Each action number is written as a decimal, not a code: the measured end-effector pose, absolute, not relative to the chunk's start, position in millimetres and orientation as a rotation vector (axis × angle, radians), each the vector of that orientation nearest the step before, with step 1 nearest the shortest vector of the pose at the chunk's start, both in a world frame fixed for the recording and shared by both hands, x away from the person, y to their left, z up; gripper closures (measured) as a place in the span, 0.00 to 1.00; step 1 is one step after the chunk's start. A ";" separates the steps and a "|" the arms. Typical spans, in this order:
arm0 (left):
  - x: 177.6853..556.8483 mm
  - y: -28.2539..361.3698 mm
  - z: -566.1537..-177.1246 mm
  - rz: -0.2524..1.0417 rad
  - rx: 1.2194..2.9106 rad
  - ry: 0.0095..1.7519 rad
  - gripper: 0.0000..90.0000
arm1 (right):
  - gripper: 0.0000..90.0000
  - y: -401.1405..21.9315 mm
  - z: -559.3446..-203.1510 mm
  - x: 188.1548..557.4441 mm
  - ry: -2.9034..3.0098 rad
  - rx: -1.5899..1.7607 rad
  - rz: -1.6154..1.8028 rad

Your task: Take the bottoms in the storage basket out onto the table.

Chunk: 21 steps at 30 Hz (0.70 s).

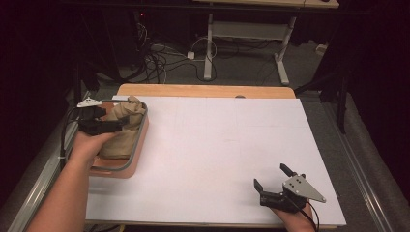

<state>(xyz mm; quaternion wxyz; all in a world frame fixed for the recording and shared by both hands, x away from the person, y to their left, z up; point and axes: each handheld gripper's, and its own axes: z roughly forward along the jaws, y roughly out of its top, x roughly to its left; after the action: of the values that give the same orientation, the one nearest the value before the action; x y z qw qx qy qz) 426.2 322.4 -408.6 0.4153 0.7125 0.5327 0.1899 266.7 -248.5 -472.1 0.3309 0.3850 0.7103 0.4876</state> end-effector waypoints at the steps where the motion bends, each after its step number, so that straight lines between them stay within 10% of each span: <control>1: 432.9 324.7 -414.5 0.467 1.820 1.381 0.00 | 0.00 -248.7 -472.2 266.7 1.860 1.007 1.274; 21: 472.3 328.0 -455.4 0.134 2.090 1.588 0.00 | 0.00 -247.2 -474.2 267.2 1.868 1.003 1.267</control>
<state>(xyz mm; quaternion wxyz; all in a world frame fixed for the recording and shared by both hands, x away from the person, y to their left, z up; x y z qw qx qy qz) 472.3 328.0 -455.4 0.2538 0.7691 0.5845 0.0493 267.2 -247.2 -474.2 0.3296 0.3835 0.7140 0.4843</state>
